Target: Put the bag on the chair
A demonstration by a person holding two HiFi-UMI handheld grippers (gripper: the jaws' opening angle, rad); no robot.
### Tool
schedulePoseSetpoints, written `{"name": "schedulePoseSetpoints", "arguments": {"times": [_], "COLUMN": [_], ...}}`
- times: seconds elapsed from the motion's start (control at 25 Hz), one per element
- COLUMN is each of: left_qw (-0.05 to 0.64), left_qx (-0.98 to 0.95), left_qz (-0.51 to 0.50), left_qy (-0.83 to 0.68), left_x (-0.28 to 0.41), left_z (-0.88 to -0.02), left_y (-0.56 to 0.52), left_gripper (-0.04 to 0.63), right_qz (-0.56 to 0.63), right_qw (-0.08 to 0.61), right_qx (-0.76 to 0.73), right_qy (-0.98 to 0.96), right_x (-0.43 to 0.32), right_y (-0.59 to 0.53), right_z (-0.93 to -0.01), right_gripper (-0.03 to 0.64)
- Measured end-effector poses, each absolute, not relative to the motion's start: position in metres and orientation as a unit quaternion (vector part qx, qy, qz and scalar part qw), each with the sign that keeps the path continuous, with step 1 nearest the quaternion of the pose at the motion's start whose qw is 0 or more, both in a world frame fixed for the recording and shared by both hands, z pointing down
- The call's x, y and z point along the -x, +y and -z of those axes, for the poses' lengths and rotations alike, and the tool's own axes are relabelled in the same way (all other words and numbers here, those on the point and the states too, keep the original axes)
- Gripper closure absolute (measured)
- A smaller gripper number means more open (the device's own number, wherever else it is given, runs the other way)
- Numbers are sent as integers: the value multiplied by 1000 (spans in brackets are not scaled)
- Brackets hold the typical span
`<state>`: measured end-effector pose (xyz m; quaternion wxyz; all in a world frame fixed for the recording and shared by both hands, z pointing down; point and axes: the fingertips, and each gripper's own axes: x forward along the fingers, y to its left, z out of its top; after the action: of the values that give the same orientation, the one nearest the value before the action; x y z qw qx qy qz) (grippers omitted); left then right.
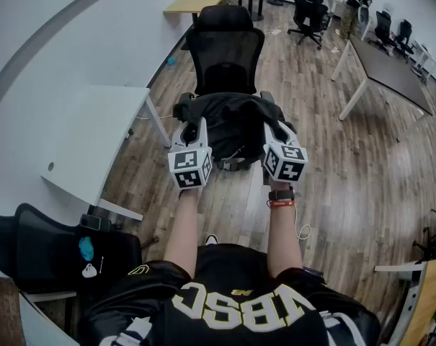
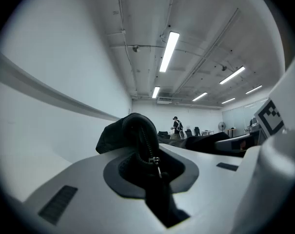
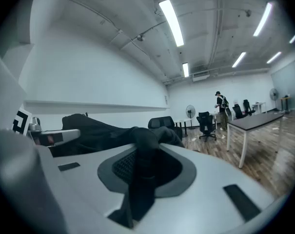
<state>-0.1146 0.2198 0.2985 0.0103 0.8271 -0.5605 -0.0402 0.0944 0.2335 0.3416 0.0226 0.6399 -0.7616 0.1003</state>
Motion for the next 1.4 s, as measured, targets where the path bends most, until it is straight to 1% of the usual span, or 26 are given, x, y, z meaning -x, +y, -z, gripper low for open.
{"name": "schedulePoseSetpoints", "arguments": {"times": [0.64, 1.08, 1.4], "left_qw": [22, 46, 65], "left_qx": [-839, -841, -830], "left_qz": [60, 71, 60], "left_qy": [-540, -535, -551], "left_x": [139, 171, 173], "left_z": [-299, -324, -345], "left_y": [181, 171, 121], "left_gripper": [531, 531, 531], "right_qz": [-99, -126, -156], "right_qw": [19, 27, 39], "right_qx": [-660, -669, -645], "right_qy": [-744, -732, -747], "right_x": [-69, -28, -22], "right_y": [204, 194, 131], "right_z": [-340, -358, -391], "right_gripper": [541, 541, 540]}}
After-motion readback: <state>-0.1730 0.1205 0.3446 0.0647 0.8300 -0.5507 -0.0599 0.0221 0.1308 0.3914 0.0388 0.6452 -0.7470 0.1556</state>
